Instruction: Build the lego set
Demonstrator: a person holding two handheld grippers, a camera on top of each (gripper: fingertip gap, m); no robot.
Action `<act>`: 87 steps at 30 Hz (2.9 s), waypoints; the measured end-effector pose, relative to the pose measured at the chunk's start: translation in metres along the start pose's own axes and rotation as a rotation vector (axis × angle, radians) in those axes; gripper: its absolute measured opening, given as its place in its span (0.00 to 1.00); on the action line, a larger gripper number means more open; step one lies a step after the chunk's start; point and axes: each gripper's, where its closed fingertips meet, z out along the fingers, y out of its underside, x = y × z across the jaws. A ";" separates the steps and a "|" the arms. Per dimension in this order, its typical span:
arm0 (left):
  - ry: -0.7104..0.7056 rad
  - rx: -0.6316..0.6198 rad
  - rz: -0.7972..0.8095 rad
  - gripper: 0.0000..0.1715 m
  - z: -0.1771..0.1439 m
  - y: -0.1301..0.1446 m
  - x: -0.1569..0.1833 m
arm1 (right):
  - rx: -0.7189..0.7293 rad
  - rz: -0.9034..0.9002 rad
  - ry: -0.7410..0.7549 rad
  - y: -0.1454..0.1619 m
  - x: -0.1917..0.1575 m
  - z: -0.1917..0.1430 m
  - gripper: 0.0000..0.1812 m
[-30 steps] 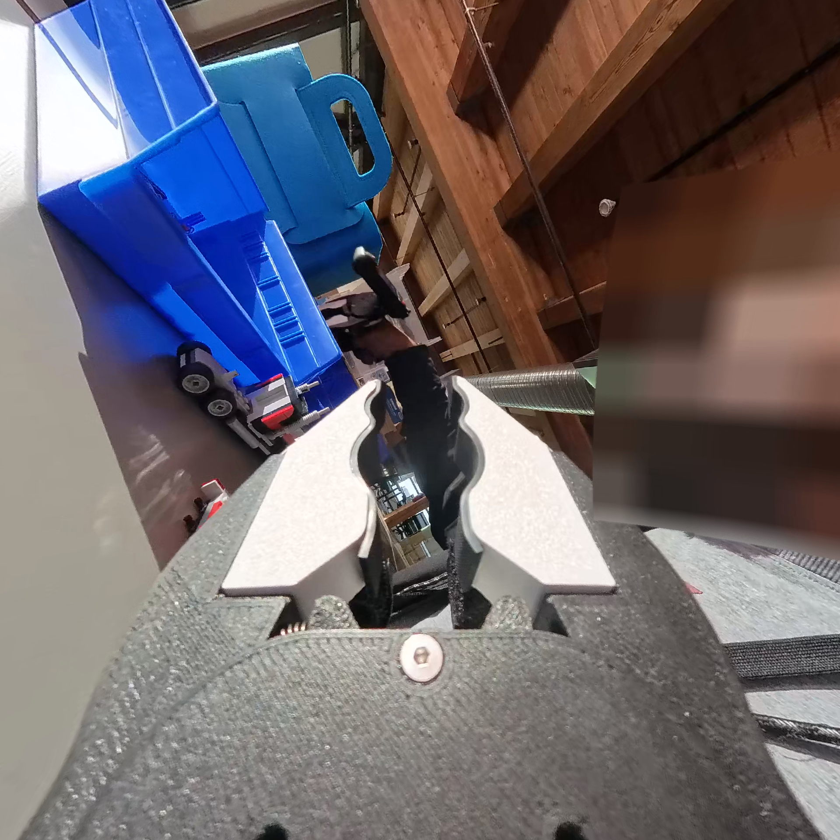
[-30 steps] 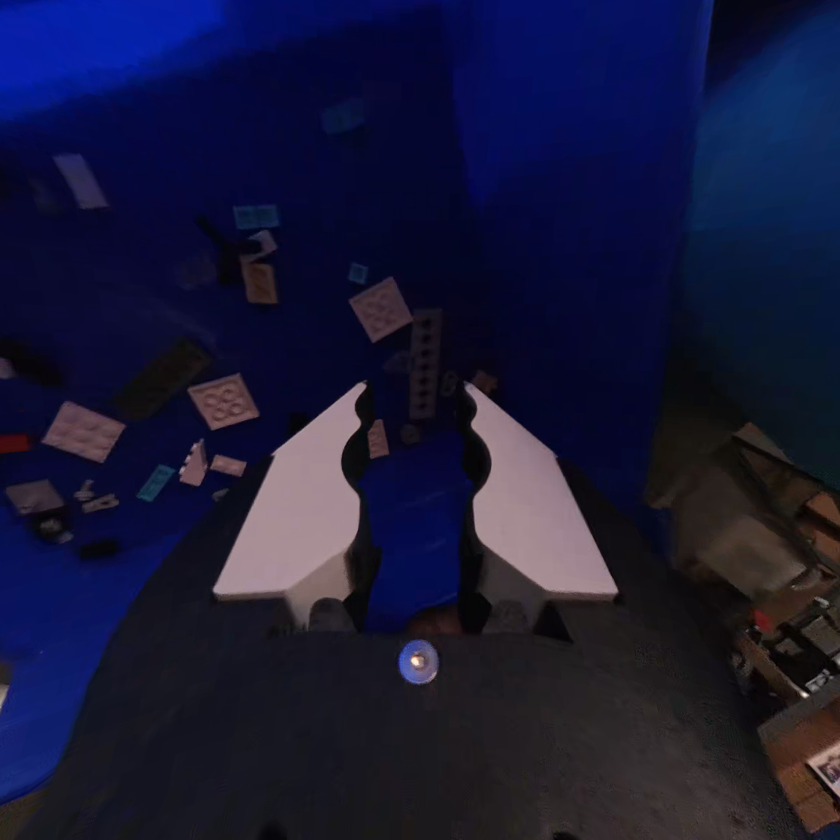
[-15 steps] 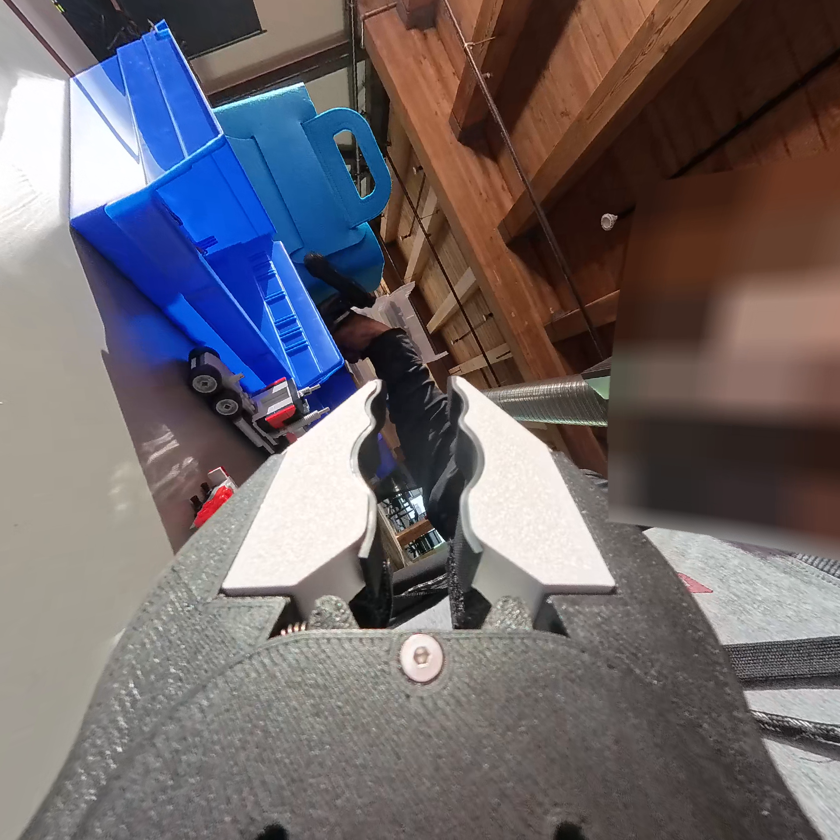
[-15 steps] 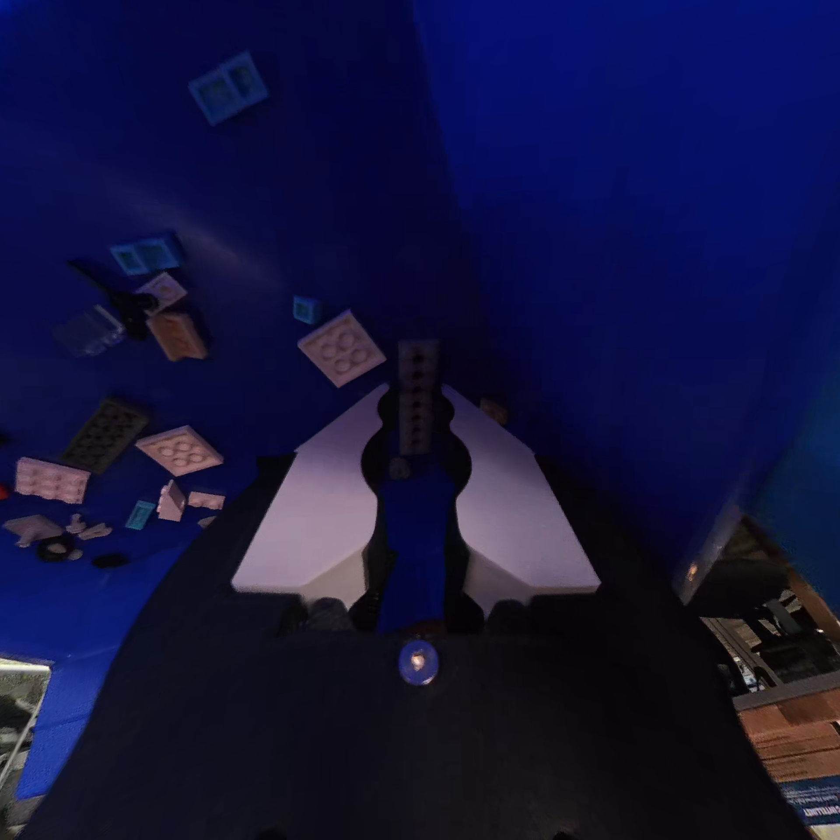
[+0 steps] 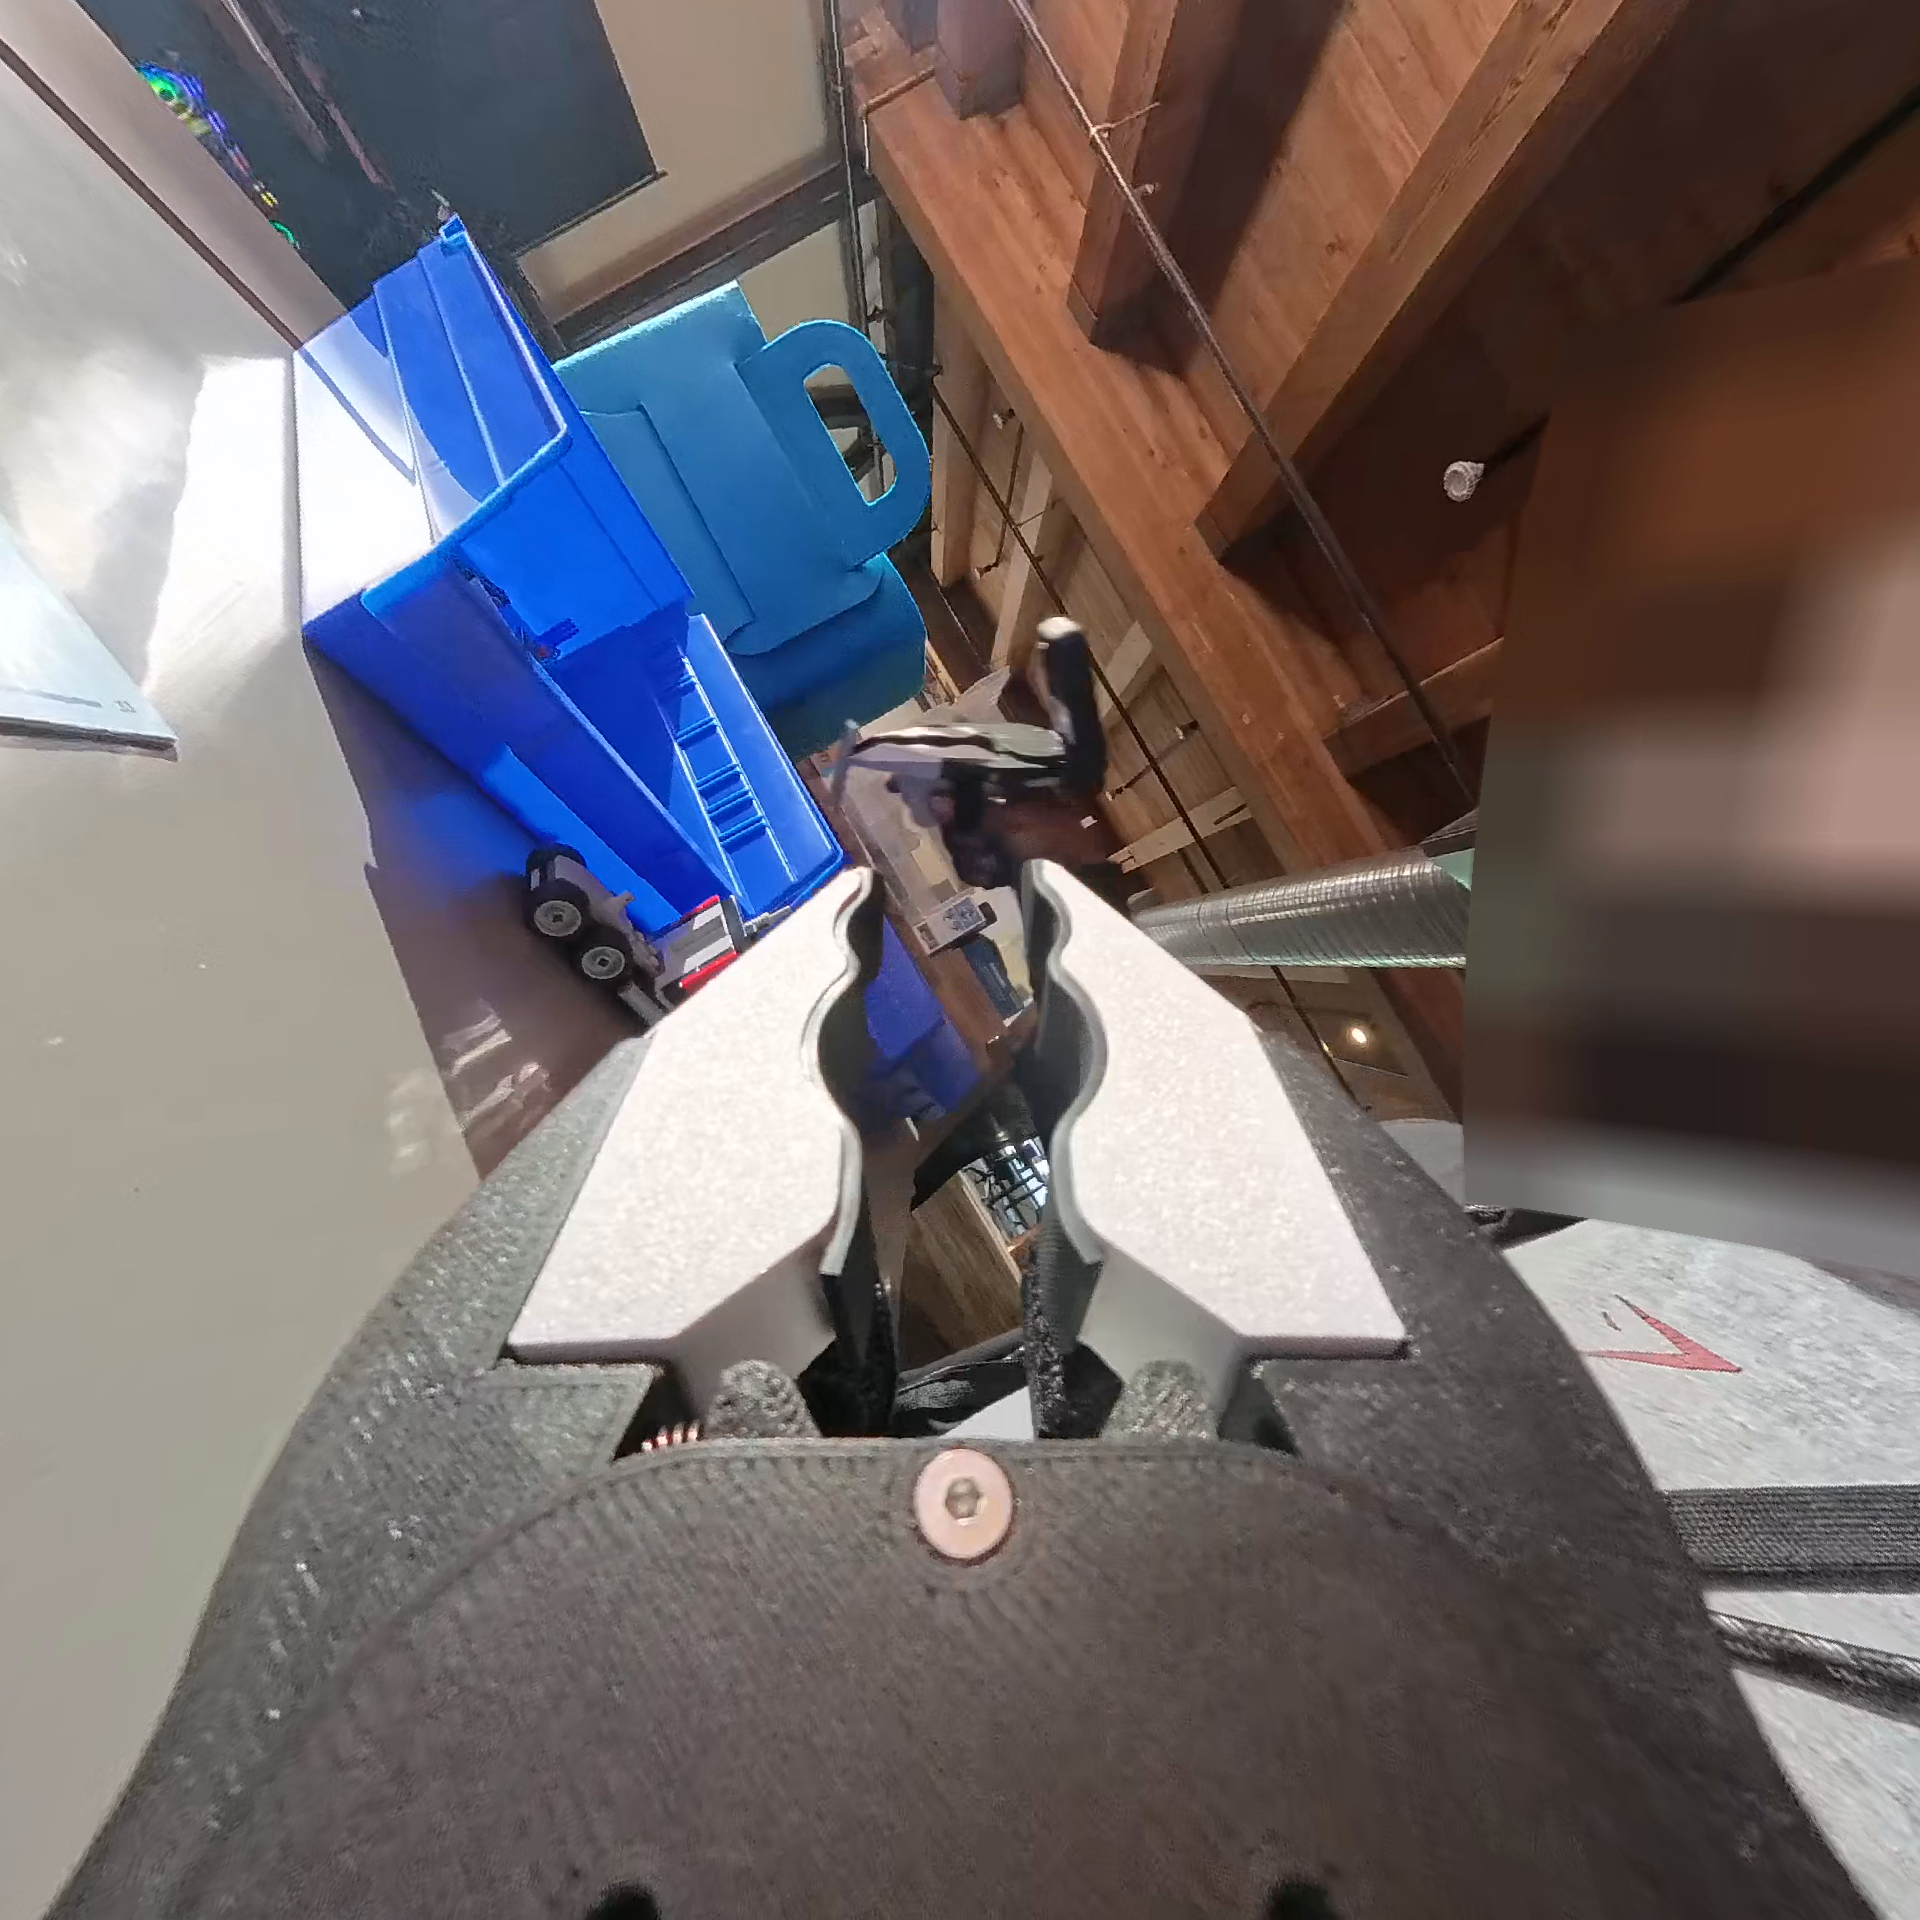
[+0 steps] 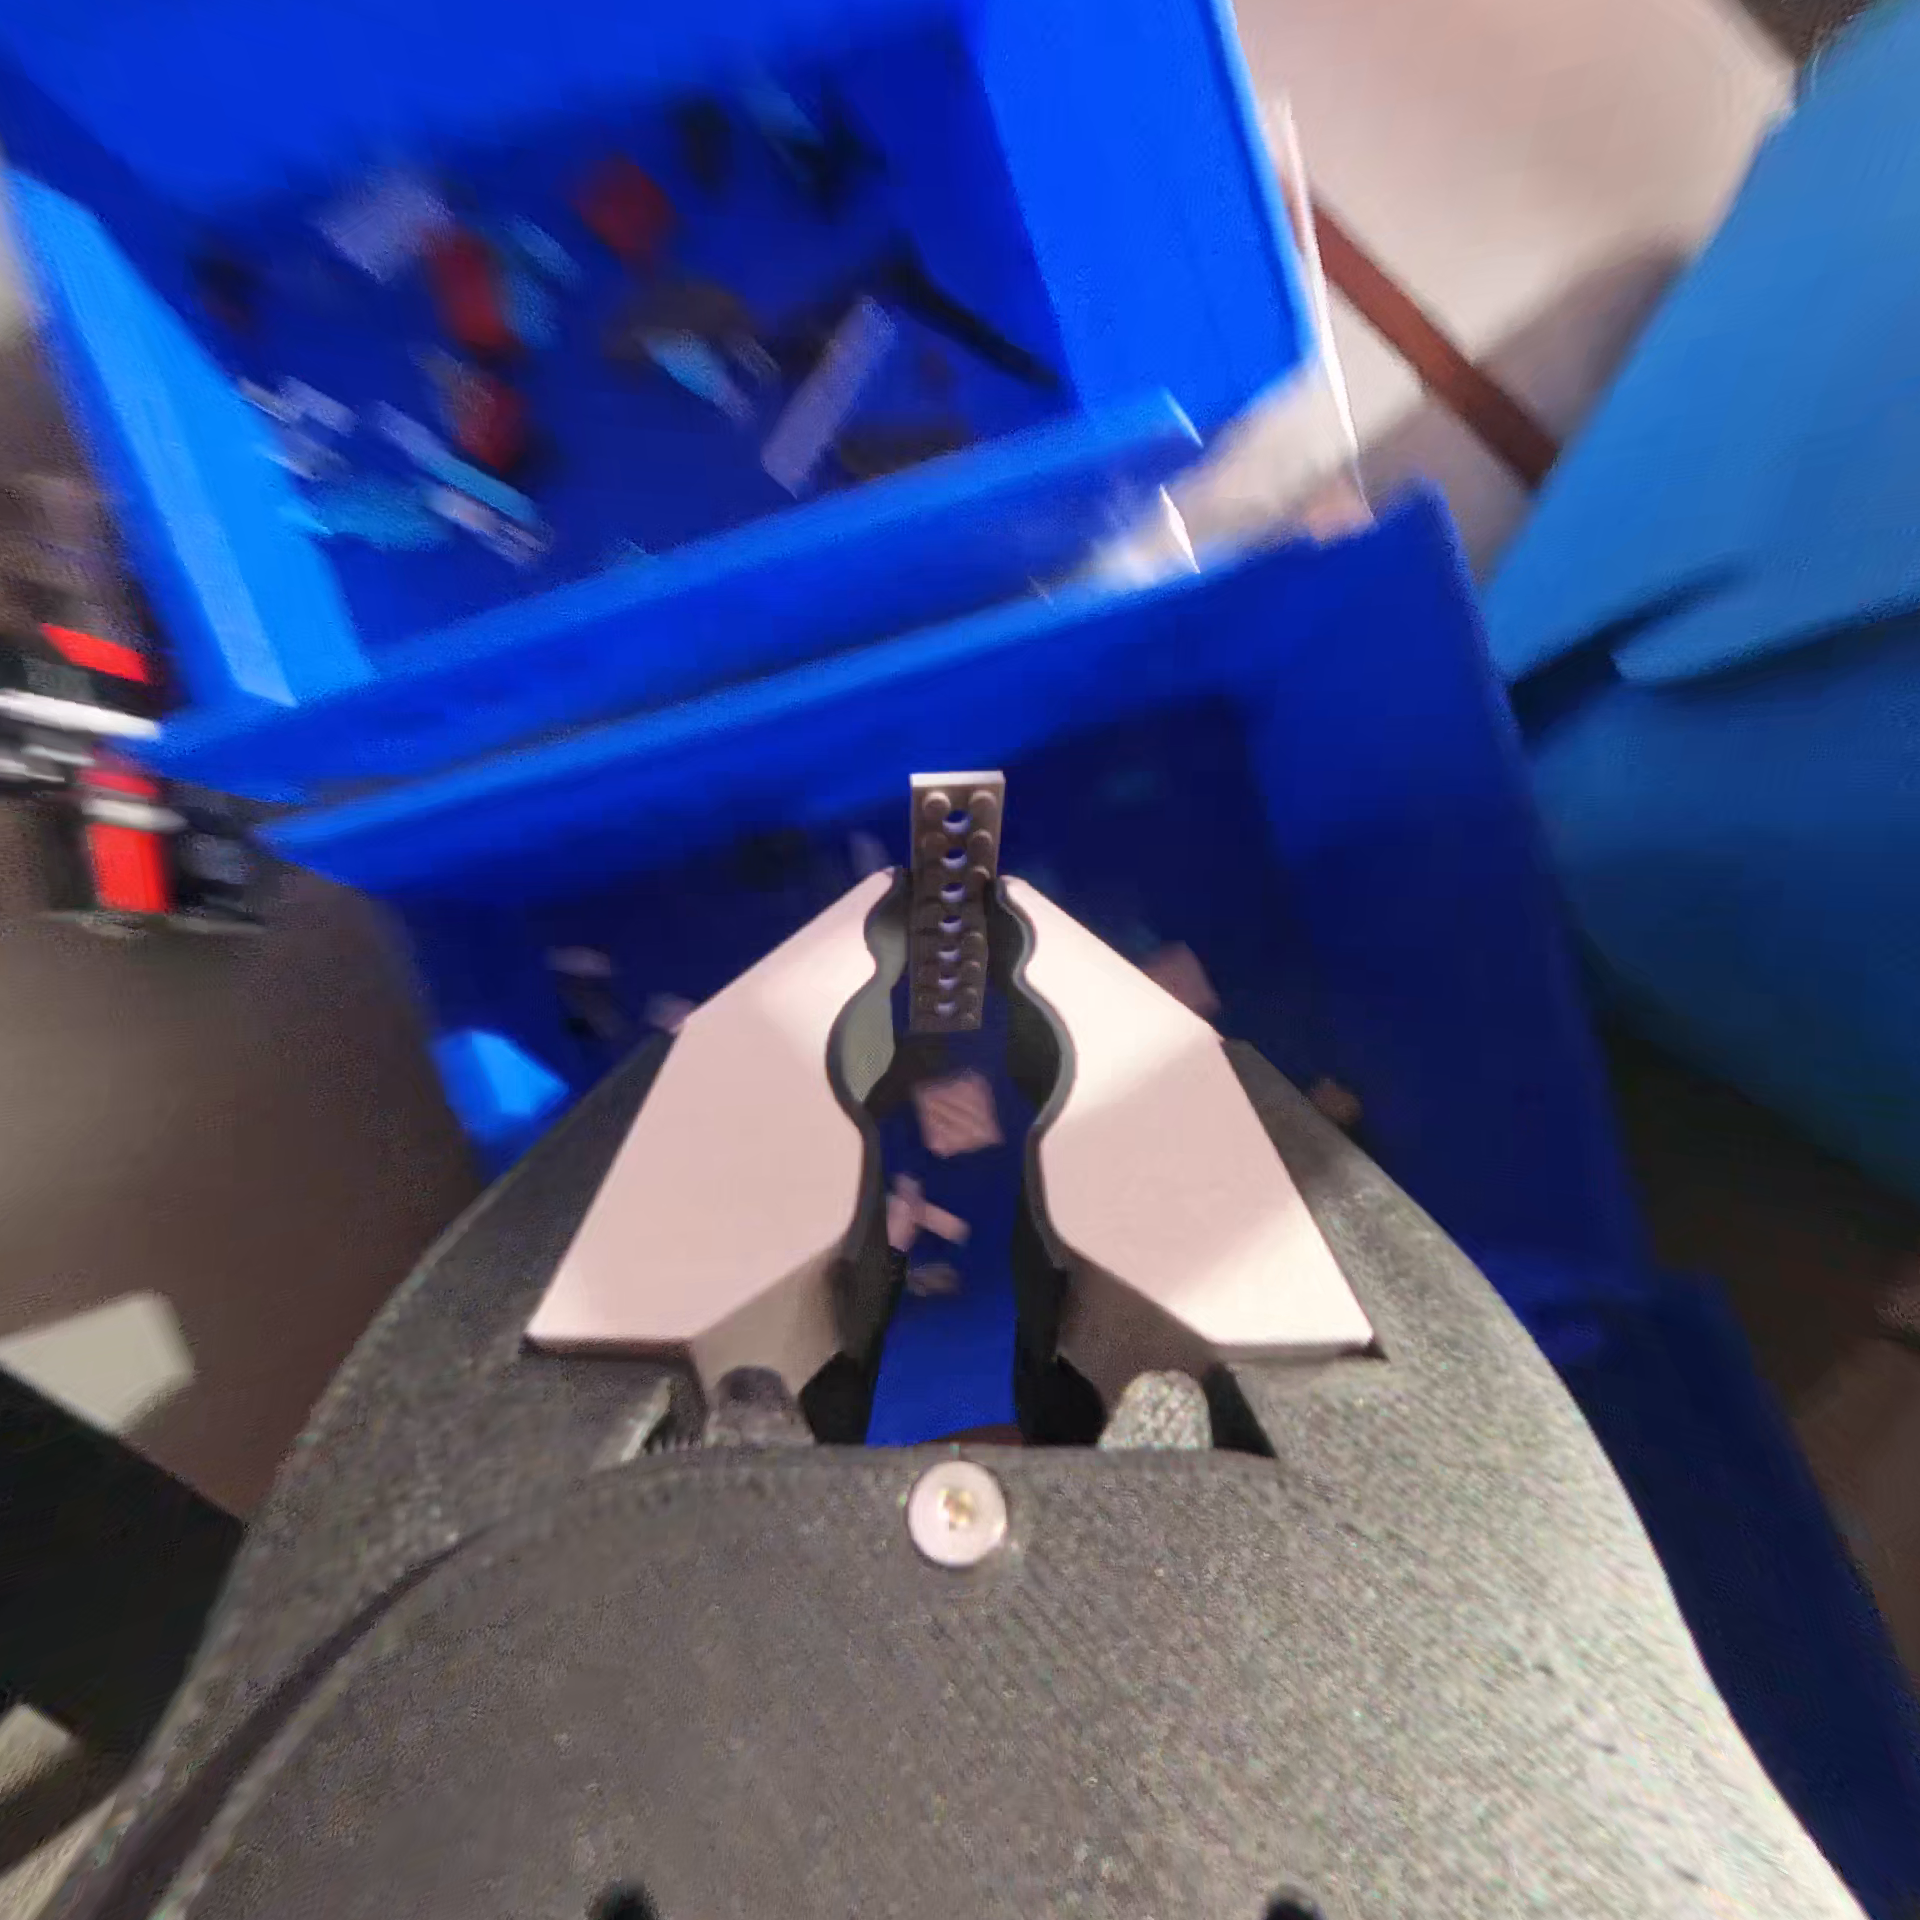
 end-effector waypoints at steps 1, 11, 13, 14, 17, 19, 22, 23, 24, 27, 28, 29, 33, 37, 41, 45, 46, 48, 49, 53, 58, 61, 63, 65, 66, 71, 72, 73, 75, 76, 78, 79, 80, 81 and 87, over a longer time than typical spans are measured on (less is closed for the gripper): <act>-0.004 -0.004 0.010 0.15 0.002 0.001 0.000 | 0.077 -0.019 -0.038 -0.015 -0.027 -0.010 0.09; -0.080 -0.077 0.186 0.18 0.037 0.027 0.005 | 0.572 0.034 -0.485 -0.113 -0.290 -0.010 0.09; -0.131 -0.093 0.290 0.21 0.038 0.032 0.005 | 0.579 0.087 -0.569 -0.121 -0.330 0.008 0.09; -0.162 -0.094 0.347 0.22 0.037 0.033 0.004 | 0.578 0.112 -0.597 -0.124 -0.345 0.018 0.09; -0.262 -0.083 0.516 0.23 0.026 0.029 0.001 | 0.579 0.199 -0.693 -0.131 -0.380 0.035 0.08; -0.324 -0.080 0.605 0.22 0.016 0.024 -0.002 | 0.579 0.244 -0.754 -0.134 -0.397 0.039 0.08; -0.374 -0.074 0.662 0.08 0.004 0.017 -0.005 | 0.560 0.258 -0.794 -0.134 -0.414 0.047 0.08; -0.385 -0.078 0.669 0.07 0.000 0.016 -0.007 | 0.555 0.259 -0.799 -0.134 -0.417 0.049 0.08; -0.390 -0.082 0.667 0.07 -0.003 0.015 -0.008 | 0.548 0.257 -0.800 -0.134 -0.418 0.051 0.08; -0.397 -0.086 0.606 0.07 -0.013 0.013 -0.013 | 0.540 0.249 -0.786 -0.130 -0.413 0.055 0.11; -0.395 -0.089 0.577 0.07 -0.017 0.013 -0.015 | 0.540 0.246 -0.770 -0.128 -0.410 0.057 0.14; -0.398 -0.091 0.542 0.07 -0.022 0.012 -0.017 | 0.539 0.232 -0.747 -0.125 -0.406 0.060 0.15; -0.380 -0.109 0.342 0.07 -0.045 0.009 -0.026 | 0.431 -0.009 -0.601 -0.094 -0.414 0.088 0.15; -0.304 -0.147 0.151 0.06 -0.059 0.012 -0.026 | 0.319 -0.362 -0.418 -0.063 -0.431 0.130 0.18; -0.208 -0.184 -0.016 0.03 -0.068 0.024 -0.017 | 0.255 -0.479 -0.431 -0.055 -0.444 0.142 0.17; -0.153 -0.170 -0.155 0.02 -0.077 0.031 -0.011 | 0.198 -0.506 -0.434 -0.054 -0.442 0.149 0.14; -0.161 -0.169 -0.166 0.02 -0.079 0.033 -0.013 | 0.190 -0.510 -0.444 -0.054 -0.443 0.149 0.13; -0.167 -0.163 -0.182 0.02 -0.081 0.033 -0.014 | 0.182 -0.519 -0.471 -0.053 -0.447 0.149 0.10; -0.170 -0.159 -0.187 0.02 -0.082 0.032 -0.014 | 0.181 -0.527 -0.480 -0.053 -0.449 0.149 0.10; -0.169 -0.144 -0.244 0.02 -0.083 0.032 -0.016 | 0.185 -0.539 -0.515 -0.056 -0.454 0.149 0.10; -0.183 -0.147 -0.325 0.02 -0.082 0.041 -0.021 | 0.313 -0.476 -0.611 -0.087 -0.453 0.121 0.10; -0.210 -0.163 -0.324 0.02 -0.080 0.046 -0.024 | 0.385 -0.479 -0.679 -0.106 -0.459 0.095 0.10; -0.216 -0.172 -0.325 0.02 -0.077 0.048 -0.026 | 0.392 -0.515 -0.696 -0.111 -0.465 0.087 0.10; -0.223 -0.184 -0.319 0.02 -0.076 0.050 -0.026 | 0.382 -0.554 -0.696 -0.113 -0.470 0.086 0.10; -0.225 -0.191 -0.314 0.03 -0.075 0.051 -0.027 | 0.371 -0.569 -0.694 -0.113 -0.472 0.088 0.10; -0.234 -0.205 -0.308 0.02 -0.075 0.053 -0.028 | 0.320 -0.609 -0.688 -0.110 -0.477 0.099 0.10; -0.236 -0.206 -0.307 0.02 -0.075 0.053 -0.028 | 0.315 -0.613 -0.690 -0.109 -0.477 0.100 0.10; -0.238 -0.207 -0.307 0.02 -0.075 0.054 -0.028 | 0.314 -0.616 -0.690 -0.109 -0.478 0.101 0.10; -0.238 -0.208 -0.308 0.02 -0.075 0.054 -0.028 | 0.310 -0.620 -0.689 -0.108 -0.479 0.101 0.10; -0.238 -0.208 -0.309 0.02 -0.075 0.054 -0.028 | 0.306 -0.623 -0.685 -0.108 -0.478 0.102 0.10; -0.238 -0.211 -0.308 0.02 -0.075 0.054 -0.028 | 0.304 -0.625 -0.685 -0.107 -0.478 0.103 0.10; -0.239 -0.212 -0.307 0.02 -0.075 0.055 -0.028 | 0.304 -0.623 -0.684 -0.107 -0.478 0.103 0.10; -0.240 -0.213 -0.305 0.02 -0.074 0.055 -0.028 | 0.304 -0.623 -0.683 -0.107 -0.478 0.103 0.10; -0.241 -0.213 -0.303 0.02 -0.074 0.055 -0.028 | 0.304 -0.624 -0.682 -0.107 -0.478 0.104 0.10; -0.241 -0.210 -0.300 0.02 -0.075 0.055 -0.028 | 0.311 -0.619 -0.682 -0.107 -0.479 0.105 0.10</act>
